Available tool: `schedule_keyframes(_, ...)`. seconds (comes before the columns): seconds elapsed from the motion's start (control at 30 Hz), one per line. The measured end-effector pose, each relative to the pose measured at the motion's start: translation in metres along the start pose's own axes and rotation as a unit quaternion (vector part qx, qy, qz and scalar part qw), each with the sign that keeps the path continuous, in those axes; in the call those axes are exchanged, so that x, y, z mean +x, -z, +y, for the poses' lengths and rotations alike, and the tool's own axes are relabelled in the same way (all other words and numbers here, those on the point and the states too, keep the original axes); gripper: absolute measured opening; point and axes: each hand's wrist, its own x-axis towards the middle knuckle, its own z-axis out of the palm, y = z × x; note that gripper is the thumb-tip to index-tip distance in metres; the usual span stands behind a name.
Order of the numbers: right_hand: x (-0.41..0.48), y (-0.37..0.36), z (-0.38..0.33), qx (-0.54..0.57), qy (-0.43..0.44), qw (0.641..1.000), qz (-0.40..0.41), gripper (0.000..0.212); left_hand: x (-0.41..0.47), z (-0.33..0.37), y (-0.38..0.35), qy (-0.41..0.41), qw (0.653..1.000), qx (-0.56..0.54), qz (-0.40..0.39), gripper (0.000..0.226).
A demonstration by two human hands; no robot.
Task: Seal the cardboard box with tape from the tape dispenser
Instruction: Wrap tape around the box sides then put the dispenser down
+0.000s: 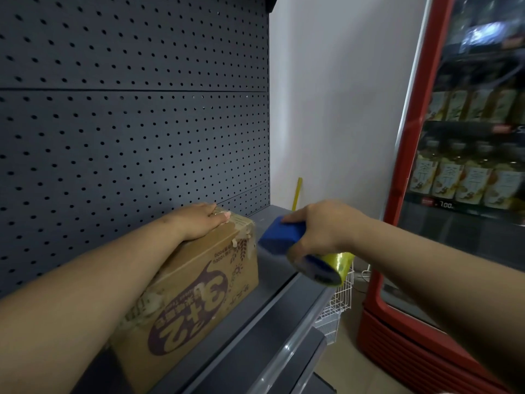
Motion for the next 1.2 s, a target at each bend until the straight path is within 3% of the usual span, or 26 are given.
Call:
schedule_keyframes(0.13,0.004,-0.002,-0.009,-0.036,0.013,0.999,0.012,0.064,0.001,-0.002,0.0,-0.009,1.0,-0.003,-0.001,0.078)
schedule_keyframes(0.2,0.004,-0.001,-0.014,-0.028,0.028,0.999,-0.035,0.061,0.0,-0.005,0.001,-0.012,1.0,-0.017,0.002,0.077)
schedule_keyframes(0.27,0.001,-0.013,-0.013,-0.086,0.036,0.992,-0.079,0.056,0.002,-0.011,0.003,-0.018,0.999,-0.04,0.0,0.077)
schedule_keyframes(0.33,-0.002,-0.031,0.003,-0.122,0.004,0.992,-0.035,0.058,0.004,-0.016,0.001,-0.025,0.999,-0.041,0.0,0.079)
schedule_keyframes(0.53,0.024,-0.033,0.035,0.011,-0.1,0.989,0.109,0.076,0.005,-0.015,0.001,-0.041,0.999,-0.027,-0.001,0.081)
schedule_keyframes(0.63,0.046,-0.05,0.035,0.03,-0.123,0.987,0.099,0.079,-0.001,-0.009,0.005,-0.046,0.999,0.003,0.016,0.079)
schedule_keyframes(0.73,0.072,-0.068,0.033,0.055,-0.134,0.987,0.071,0.068,-0.01,-0.005,0.012,-0.044,0.993,0.076,0.073,0.067)
schedule_keyframes(0.83,0.1,-0.091,0.031,0.026,-0.11,0.992,0.046,0.067,-0.016,-0.005,0.018,-0.061,0.984,0.107,0.126,0.055)
schedule_keyframes(0.93,0.124,-0.109,0.038,0.024,-0.09,0.994,0.048,0.068,-0.019,-0.004,0.022,-0.068,0.994,0.002,0.084,0.055)
schedule_keyframes(1.0,0.138,-0.117,0.043,0.017,-0.058,0.997,0.044,0.067,-0.022,-0.008,0.029,-0.035,0.995,-0.089,0.036,0.06)
schedule_keyframes(1.07,0.154,-0.123,0.048,0.036,-0.027,0.999,0.03,0.069,-0.028,-0.017,0.035,-0.006,0.994,-0.112,0.011,0.076)
schedule_keyframes(1.2,0.184,-0.125,0.049,0.044,0.03,0.998,0.041,0.068,-0.047,-0.031,0.036,0.074,0.989,-0.123,0.045,0.076)
